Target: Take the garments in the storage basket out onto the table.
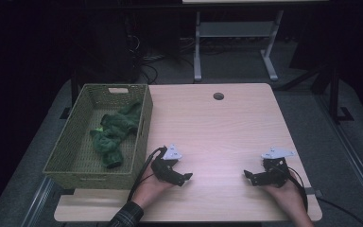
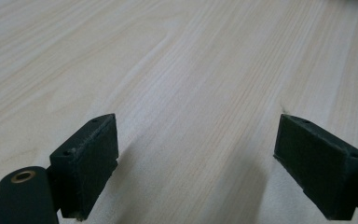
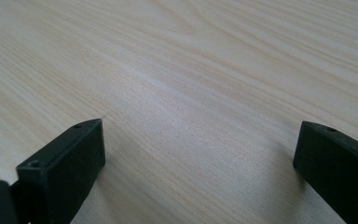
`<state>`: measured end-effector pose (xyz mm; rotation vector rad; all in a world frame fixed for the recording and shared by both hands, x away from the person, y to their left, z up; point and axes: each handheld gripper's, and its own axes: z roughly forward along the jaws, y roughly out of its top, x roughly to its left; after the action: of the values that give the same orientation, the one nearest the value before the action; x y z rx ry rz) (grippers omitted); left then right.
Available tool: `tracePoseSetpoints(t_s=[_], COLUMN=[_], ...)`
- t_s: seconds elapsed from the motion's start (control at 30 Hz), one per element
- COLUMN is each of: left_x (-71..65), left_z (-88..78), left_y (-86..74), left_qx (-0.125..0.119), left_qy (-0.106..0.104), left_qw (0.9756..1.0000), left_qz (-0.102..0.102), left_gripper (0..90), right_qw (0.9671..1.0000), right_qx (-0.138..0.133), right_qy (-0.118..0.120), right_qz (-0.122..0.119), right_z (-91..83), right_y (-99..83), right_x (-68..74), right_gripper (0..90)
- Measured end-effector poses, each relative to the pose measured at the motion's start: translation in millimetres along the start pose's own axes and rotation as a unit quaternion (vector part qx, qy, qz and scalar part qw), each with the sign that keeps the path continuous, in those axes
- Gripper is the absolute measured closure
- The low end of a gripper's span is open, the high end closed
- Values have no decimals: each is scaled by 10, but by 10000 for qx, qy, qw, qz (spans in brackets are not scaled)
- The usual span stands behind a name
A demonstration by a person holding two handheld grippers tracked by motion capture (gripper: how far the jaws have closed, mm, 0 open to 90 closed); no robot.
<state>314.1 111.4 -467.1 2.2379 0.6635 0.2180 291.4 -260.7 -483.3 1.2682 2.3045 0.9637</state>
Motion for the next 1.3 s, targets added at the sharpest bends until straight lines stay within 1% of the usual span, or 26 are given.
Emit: tracePoseSetpoints(t_s=[0.03,0.07,0.1,0.13,0.17,0.2,0.37,0.4,0.53,0.6,0.77,0.87,0.93,1.0,1.07,1.13,1.17,1.2,1.3], left_x=[-3,0,0,5,12,15,28,30,33,37,29,21,16,9,9,8,12,22,32], left_z=[-8,-19,-27,-39,-54,-58,-74,-84,-122,-133,-195,-213,-240,-268,-300,-315,-343,-358,-389], left_y=[7,16,27,36,48,54,82,97,140,169,225,239,279,312,352,372,399,410,447], left_qx=[-21,-45,-66,-55,-57,-121,-102,-159,-115,-17,-101,-108,-51,-89,-76,-114,-166,-162,-248], left_qy=[-16,-15,-17,6,13,9,5,7,-75,-110,-124,-138,-88,-120,-98,-100,-83,-87,-128], left_qw=[10000,10000,10000,10000,10000,9999,9999,9999,9999,9999,9999,9998,9999,9999,9998,9997,9997,9997,9995], left_qz=[-31,-8,-31,0,-11,-66,-41,-63,-50,16,48,49,116,84,176,190,155,189,128], left_gripper=[130,130,130,130,130,130,130,130,130,130,130,130,130,131,131,132,133,133,133], right_qw=[10000,10000,10000,10000,10000,10000,10000,10000,10000,10000,10000,10000,10000,10000,10000,10000,10000,10000,10000], right_qx=[0,4,4,6,9,6,8,7,6,6,7,6,8,8,9,9,-5,-3,-5], right_qy=[0,1,2,3,4,2,2,2,3,3,4,4,5,5,5,2,-8,-6,-6], right_qz=[0,7,7,6,3,8,5,8,6,3,7,6,3,3,5,18,-12,-10,-11], right_z=[-1,-1,-2,-2,-3,-2,-2,-2,-2,-2,-2,-2,-3,-3,-3,-5,-6,-7,-6], right_y=[0,-1,-1,-1,-1,-1,-1,-1,-2,-2,-1,-2,-2,-2,-2,-4,-7,-6,-6], right_x=[1,2,2,3,2,3,3,3,3,2,3,3,2,2,3,7,6,6,6], right_gripper=[16,16,16,16,16,16,16,16,16,16,16,16,16,16,16,16,16,16,16])
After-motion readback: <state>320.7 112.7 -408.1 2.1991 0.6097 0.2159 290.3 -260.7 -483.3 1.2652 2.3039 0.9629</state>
